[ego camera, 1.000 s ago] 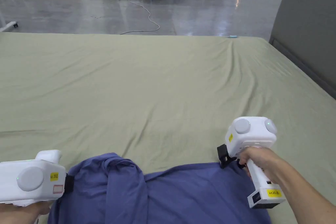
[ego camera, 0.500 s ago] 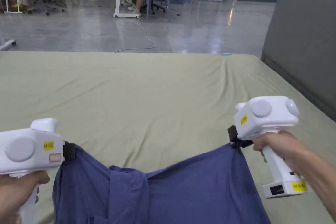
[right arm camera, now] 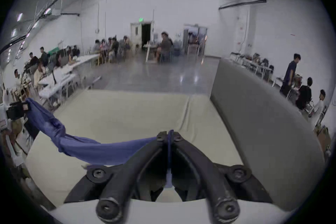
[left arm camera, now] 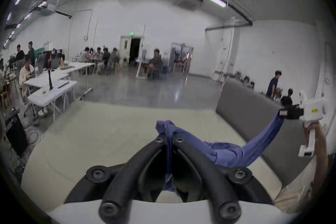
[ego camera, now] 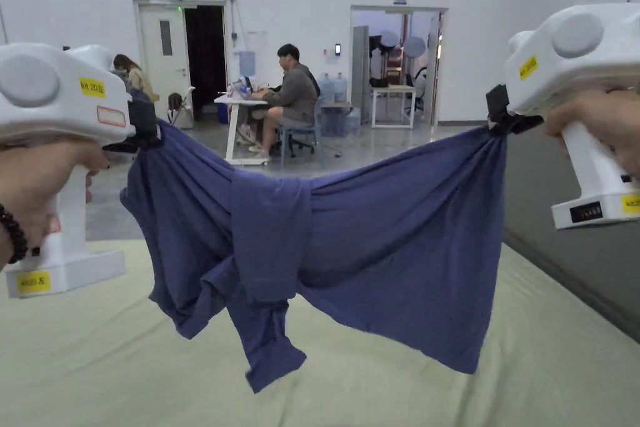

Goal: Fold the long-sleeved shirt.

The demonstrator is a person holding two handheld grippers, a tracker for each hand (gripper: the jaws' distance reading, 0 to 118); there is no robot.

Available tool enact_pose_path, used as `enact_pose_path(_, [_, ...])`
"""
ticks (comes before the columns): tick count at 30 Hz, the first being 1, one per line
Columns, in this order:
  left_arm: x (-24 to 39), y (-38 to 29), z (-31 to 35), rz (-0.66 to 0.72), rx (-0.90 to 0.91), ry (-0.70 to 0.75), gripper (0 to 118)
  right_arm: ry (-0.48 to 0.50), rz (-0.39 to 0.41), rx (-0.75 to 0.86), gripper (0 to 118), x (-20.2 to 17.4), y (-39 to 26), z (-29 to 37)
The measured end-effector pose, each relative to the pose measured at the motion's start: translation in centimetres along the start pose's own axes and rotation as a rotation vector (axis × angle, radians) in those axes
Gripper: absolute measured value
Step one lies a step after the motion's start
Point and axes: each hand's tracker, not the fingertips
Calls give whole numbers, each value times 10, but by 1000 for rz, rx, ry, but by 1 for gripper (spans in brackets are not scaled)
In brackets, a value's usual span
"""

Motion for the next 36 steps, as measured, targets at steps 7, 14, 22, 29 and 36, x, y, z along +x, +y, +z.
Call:
enact_pose_path(7, [7, 87, -11, 12, 64, 137, 0, -53, -86, 105, 0, 12, 84, 13])
enact_pose_path(14, [15, 88, -10, 22, 83, 120, 0, -80, -120, 103, 0, 11, 92, 4])
enact_pose_path(22, [4, 10, -35, 19, -19, 132, 0, -59, -134, -12, 0, 1, 3, -49])
enact_pose_path(29, [-33, -106, -87, 52, -229, 128, 0, -32, -158, -219, 0, -2, -113, -125])
enact_pose_path(36, [-40, -176, -77, 72, -302, 113, 0, 10, -164, -280, 0, -2, -184, -131])
